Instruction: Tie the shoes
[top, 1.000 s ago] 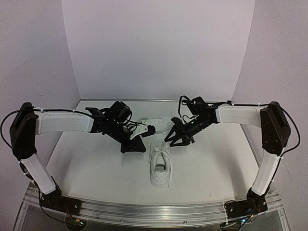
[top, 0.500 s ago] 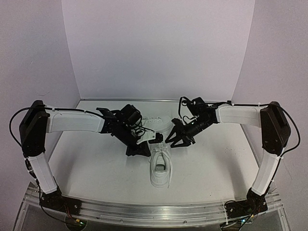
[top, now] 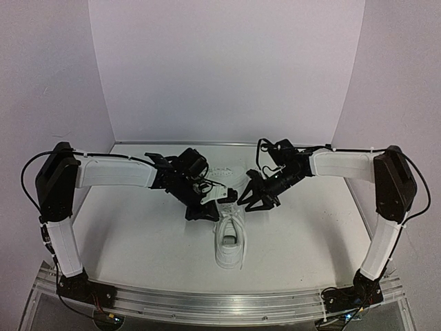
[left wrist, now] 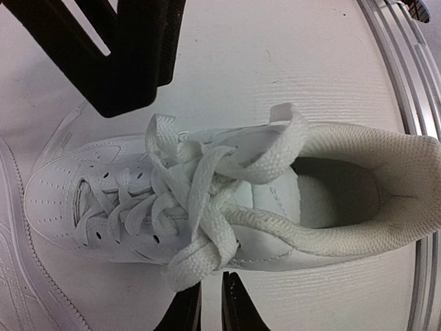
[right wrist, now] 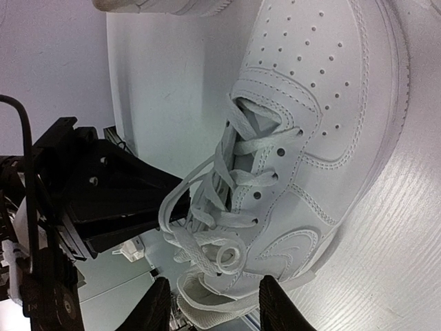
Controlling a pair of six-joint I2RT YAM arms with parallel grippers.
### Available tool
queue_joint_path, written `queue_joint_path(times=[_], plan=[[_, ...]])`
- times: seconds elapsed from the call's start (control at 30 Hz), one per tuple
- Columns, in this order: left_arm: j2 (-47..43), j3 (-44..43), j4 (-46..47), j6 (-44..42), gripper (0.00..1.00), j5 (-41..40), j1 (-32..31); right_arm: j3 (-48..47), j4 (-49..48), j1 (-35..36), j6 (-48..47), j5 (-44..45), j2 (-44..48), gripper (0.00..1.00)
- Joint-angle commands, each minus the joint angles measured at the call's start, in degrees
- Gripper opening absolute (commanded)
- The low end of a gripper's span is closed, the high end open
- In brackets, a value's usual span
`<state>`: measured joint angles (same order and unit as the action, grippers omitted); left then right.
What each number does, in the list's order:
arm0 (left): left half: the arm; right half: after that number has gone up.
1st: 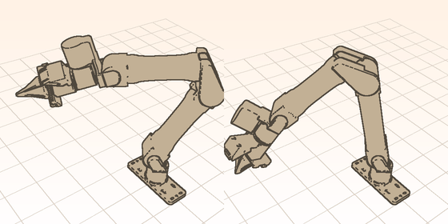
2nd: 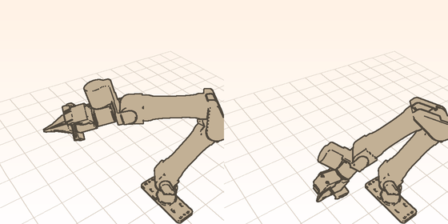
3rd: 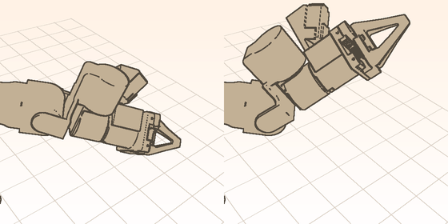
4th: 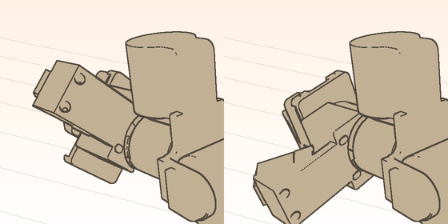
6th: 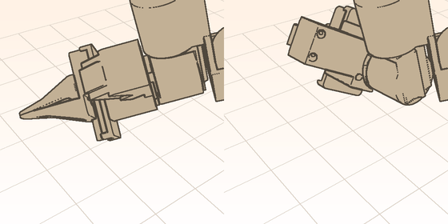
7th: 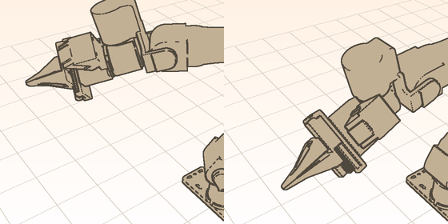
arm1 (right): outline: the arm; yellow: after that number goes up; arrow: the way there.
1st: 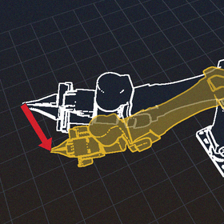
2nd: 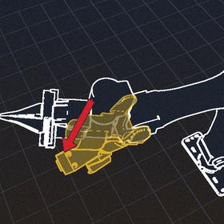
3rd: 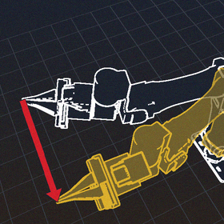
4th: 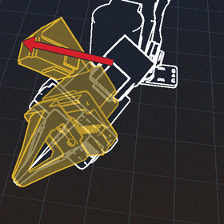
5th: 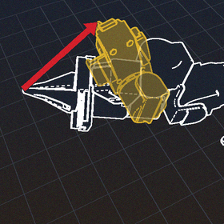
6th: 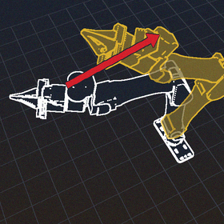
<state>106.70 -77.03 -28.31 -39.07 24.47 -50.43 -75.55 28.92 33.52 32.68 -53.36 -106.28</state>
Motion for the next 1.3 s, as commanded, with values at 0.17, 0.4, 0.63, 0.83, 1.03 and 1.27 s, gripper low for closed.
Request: queue_joint_path(times=[0.17, 0.4, 0.63, 0.83, 1.03, 1.27], plan=[[1.9, -3.6, 2.5, -0.9, 0.20, -1.3, 0.0, -0.6, 1.7, -0.4, -1.9, 0.5, 2.6, 0.41], [3.1, -5.1, 2.4, -1.3, 0.20, -1.4, 0.1, -0.6, 2.2, -0.6, -2.5, 0.5, 2.7, 0.41], [2.2, -4.3, 0.8, -1.8, 0.03, -1.5, 0.1, -0.9, 2.5, -0.7, -3.0, 0.3, 2.4, 0.40], [-1.0, -3.1, -1.5, -2.0, 0.00, -2.0, 0.1, -1.3, 2.6, -0.7, -3.6, 0.1, 1.9, 0.40], [-3.9, -1.7, -3.9, -2.0, 0.00, -2.8, -0.1, -1.2, 2.7, -0.7, -3.8, 0.0, 1.9, 0.39], [-5.7, 0.0, -6.4, -0.7, 0.00, -3.2, -0.9, -1.0, 2.7, -0.7, -4.1, 0.1, 2.2, 0.38]])
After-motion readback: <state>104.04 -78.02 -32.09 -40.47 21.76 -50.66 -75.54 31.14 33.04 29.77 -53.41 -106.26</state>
